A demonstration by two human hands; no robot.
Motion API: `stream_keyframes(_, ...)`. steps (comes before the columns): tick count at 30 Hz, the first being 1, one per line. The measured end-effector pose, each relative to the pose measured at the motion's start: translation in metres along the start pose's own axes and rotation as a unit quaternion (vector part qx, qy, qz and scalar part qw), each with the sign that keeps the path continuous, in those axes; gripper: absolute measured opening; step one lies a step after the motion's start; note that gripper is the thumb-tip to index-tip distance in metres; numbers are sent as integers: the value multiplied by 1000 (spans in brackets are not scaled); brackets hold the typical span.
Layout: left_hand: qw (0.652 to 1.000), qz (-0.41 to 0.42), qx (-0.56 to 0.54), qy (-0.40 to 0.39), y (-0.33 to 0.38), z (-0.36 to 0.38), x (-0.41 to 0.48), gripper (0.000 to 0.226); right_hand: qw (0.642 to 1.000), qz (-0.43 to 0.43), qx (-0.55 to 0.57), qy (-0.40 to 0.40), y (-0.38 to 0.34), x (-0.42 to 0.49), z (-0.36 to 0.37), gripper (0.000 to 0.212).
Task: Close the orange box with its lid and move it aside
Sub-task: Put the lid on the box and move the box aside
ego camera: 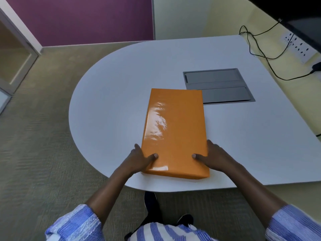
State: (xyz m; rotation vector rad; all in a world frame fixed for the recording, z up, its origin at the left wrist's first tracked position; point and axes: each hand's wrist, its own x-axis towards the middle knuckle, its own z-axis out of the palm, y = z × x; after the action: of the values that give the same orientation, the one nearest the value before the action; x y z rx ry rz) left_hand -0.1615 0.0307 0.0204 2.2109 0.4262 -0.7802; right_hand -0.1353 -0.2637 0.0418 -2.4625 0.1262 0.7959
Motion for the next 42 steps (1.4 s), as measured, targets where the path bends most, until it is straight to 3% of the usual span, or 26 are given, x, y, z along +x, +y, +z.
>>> stream_keyframes(4,979,104,120,127,40,-17,47,103,982,-74,-112,135,-34,46,-9,93)
stream_keyframes(9,945,175,234,149,81,-42,117,98,973,-60,-159,155,-59,113,-26,91)
stream_keyframes(16,936,213,224,169,99,-62,183,95,976,-32,-116,181,-71,169,-46,93)
stream_keyframes(25,926,257,196,194,76,-51,203,97,969,-29,-127,211,-57,177,-27,88)
stream_keyframes(29,934,259,175,171,78,-52,203,96,975,-23,-122,185,-61,177,-34,88)
stream_keyframes(33,955,262,61,121,76,-59,194,96,981,-18,35,190,-62,162,-39,94)
stream_keyframes(37,975,169,-142,19,63,-61,176,94,959,69,162,223,-50,134,-25,91)
stream_keyframes(40,934,89,-333,-94,48,-59,162,77,943,130,225,209,-36,113,-12,80)
stream_keyframes(42,907,23,-409,-101,40,-56,155,65,936,156,237,210,-27,102,-4,74)
